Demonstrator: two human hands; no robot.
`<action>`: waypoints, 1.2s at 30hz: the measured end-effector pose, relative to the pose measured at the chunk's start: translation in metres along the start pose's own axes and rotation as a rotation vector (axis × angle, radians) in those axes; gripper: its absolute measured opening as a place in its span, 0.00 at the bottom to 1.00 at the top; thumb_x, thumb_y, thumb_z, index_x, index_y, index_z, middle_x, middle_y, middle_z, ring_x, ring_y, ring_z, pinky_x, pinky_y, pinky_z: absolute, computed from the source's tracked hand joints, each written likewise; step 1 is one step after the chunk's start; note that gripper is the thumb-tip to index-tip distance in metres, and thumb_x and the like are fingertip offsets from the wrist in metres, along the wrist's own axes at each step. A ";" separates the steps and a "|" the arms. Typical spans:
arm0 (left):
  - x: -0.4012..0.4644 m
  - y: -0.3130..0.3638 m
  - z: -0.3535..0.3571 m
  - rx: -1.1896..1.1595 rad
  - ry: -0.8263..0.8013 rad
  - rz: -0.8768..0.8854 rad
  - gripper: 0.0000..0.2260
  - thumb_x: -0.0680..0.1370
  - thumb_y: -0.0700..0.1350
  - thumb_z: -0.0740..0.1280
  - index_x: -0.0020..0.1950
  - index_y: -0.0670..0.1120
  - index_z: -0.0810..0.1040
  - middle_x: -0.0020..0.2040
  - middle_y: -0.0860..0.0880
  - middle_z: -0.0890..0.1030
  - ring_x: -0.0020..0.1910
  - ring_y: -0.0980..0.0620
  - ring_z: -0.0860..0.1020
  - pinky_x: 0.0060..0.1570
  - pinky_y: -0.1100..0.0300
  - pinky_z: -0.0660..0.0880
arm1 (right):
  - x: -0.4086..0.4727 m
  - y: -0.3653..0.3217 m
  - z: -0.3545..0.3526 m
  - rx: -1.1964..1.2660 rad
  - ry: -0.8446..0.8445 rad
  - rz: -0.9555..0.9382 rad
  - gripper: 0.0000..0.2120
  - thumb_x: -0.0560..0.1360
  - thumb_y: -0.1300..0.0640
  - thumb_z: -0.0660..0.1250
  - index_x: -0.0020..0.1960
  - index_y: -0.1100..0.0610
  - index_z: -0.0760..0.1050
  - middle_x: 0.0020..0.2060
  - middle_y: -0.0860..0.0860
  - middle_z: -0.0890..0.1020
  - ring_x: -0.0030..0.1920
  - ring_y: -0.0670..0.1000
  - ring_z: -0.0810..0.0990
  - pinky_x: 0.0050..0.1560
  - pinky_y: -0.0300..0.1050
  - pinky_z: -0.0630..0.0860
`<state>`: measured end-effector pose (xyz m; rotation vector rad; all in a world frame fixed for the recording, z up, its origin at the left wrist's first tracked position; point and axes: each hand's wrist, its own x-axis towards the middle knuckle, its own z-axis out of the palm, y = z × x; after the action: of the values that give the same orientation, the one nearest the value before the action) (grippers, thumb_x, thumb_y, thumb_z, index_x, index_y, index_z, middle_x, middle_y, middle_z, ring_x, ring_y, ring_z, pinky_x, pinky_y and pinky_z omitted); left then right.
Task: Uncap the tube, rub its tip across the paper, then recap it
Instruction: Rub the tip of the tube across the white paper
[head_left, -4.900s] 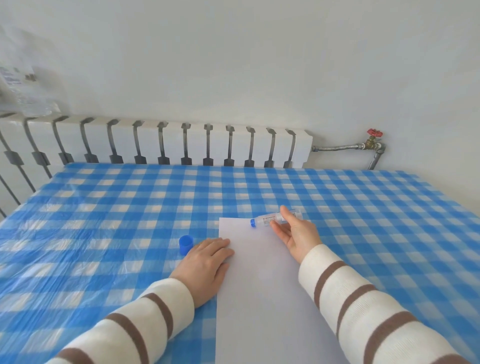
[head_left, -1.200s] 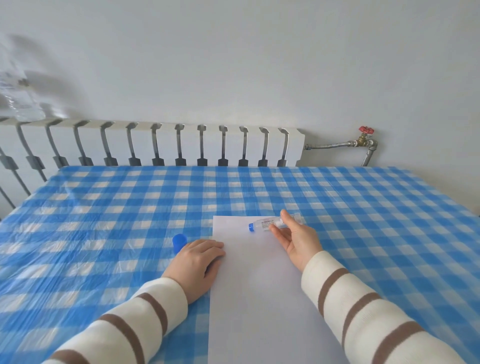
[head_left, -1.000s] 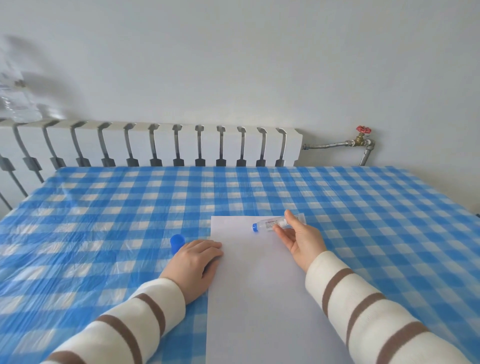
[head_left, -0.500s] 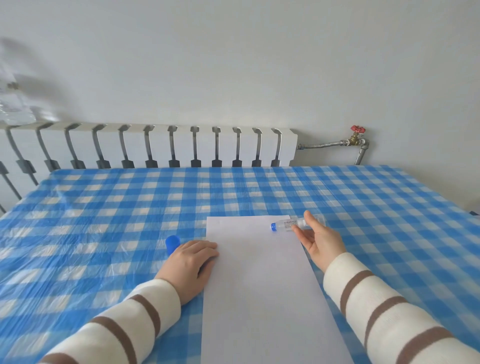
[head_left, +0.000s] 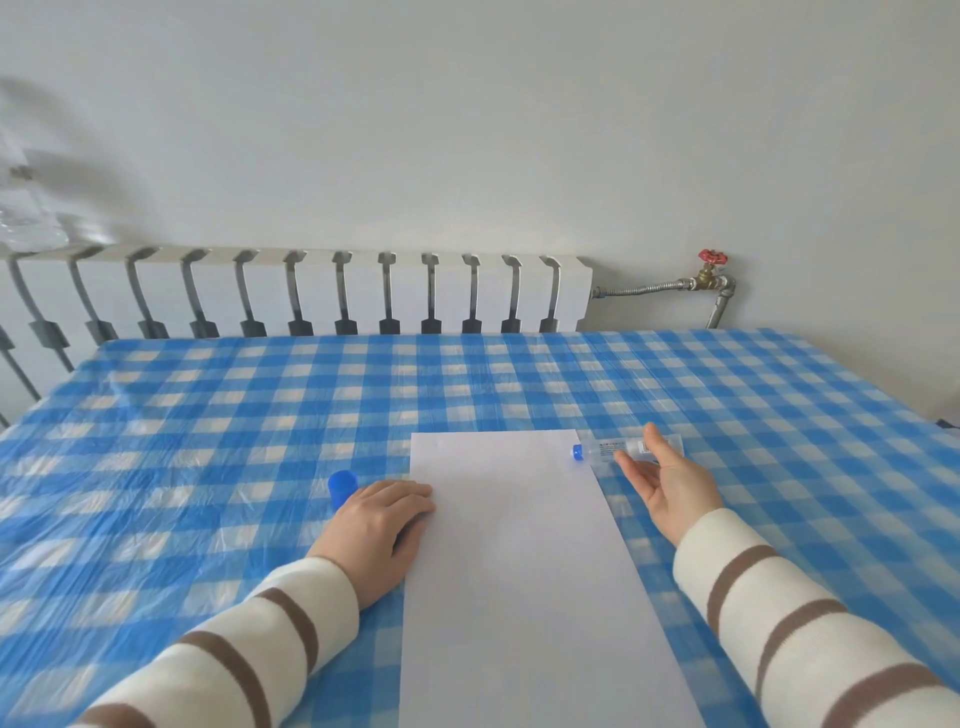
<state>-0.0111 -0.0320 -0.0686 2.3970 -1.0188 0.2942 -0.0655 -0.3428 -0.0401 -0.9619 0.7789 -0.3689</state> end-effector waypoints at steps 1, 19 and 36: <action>0.000 -0.001 0.001 -0.003 -0.007 -0.003 0.11 0.77 0.43 0.64 0.58 0.46 0.78 0.60 0.50 0.78 0.60 0.51 0.74 0.64 0.57 0.67 | 0.000 0.000 0.000 0.006 0.002 -0.003 0.15 0.73 0.49 0.71 0.55 0.57 0.75 0.51 0.57 0.80 0.46 0.52 0.86 0.44 0.41 0.83; 0.006 -0.003 -0.003 0.088 -0.081 0.082 0.10 0.77 0.42 0.63 0.57 0.44 0.79 0.61 0.47 0.78 0.64 0.47 0.71 0.65 0.51 0.65 | -0.017 0.014 0.035 0.248 -0.096 0.044 0.18 0.71 0.51 0.74 0.52 0.62 0.76 0.44 0.59 0.81 0.33 0.52 0.86 0.29 0.39 0.80; -0.022 0.008 -0.011 0.026 0.011 0.083 0.08 0.76 0.41 0.64 0.49 0.42 0.81 0.52 0.44 0.82 0.50 0.45 0.80 0.53 0.50 0.76 | -0.051 0.072 0.107 0.028 -0.261 0.168 0.17 0.73 0.54 0.72 0.54 0.65 0.75 0.44 0.61 0.81 0.38 0.53 0.85 0.34 0.40 0.82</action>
<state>-0.0319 -0.0172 -0.0648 2.3769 -1.1178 0.3520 -0.0257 -0.2103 -0.0429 -0.8898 0.6092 -0.1047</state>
